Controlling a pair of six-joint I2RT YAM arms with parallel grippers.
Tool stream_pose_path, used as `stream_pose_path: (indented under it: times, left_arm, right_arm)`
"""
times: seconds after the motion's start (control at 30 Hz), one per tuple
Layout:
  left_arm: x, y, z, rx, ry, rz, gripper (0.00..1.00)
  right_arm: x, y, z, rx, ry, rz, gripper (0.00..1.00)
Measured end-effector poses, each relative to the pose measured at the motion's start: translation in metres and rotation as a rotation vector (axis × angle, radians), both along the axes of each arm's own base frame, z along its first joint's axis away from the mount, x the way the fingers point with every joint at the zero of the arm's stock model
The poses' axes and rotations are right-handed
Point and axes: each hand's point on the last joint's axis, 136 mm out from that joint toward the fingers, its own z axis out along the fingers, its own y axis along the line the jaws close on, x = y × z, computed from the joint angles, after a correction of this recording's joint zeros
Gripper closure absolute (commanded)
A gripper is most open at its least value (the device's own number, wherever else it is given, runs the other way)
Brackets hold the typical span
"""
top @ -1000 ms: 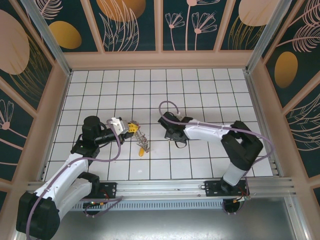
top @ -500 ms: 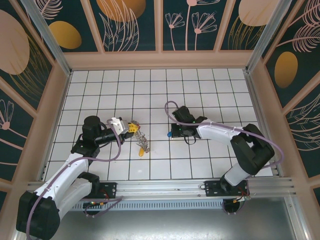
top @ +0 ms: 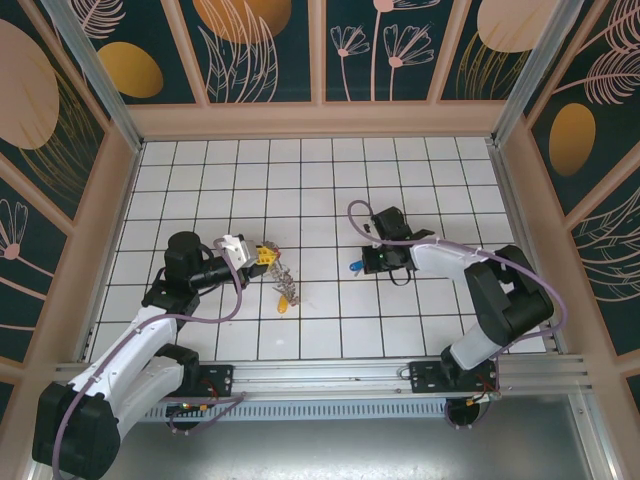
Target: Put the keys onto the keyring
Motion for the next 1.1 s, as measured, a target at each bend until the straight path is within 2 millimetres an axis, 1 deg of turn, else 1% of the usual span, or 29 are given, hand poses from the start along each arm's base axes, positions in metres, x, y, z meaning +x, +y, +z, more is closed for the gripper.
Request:
stream_pose_path:
  times: [0.07,0.23,0.43,0.57,0.77,0.93,1.1]
  left_arm:
    - [0.000,0.000,0.000,0.000,0.000,0.000,1.00]
    - [0.000,0.000,0.000,0.000,0.000,0.000,1.00]
    - [0.000,0.000,0.000,0.000,0.000,0.000,1.00]
    - [0.000,0.000,0.000,0.000,0.000,0.000,1.00]
    - [0.000,0.000,0.000,0.000,0.000,0.000,1.00]
    - [0.000,0.000,0.000,0.000,0.000,0.000,1.00]
    - [0.000,0.000,0.000,0.000,0.000,0.000,1.00]
  right_arm:
    - [0.004,-0.006,0.000,0.010,0.004,-0.015,0.89]
    - [0.005,-0.010,0.001,0.056,0.027,-0.026,0.81]
    - [0.006,-0.016,0.002,0.132,0.059,-0.045,0.78]
    - [0.009,-0.018,0.006,0.166,0.059,-0.063,0.73]
    - [0.011,-0.015,0.009,0.197,0.064,-0.076,0.71]
    - [0.011,-0.015,0.009,0.196,0.070,-0.090,0.72]
    - [0.018,-0.013,0.009,0.166,0.064,-0.096,0.73]
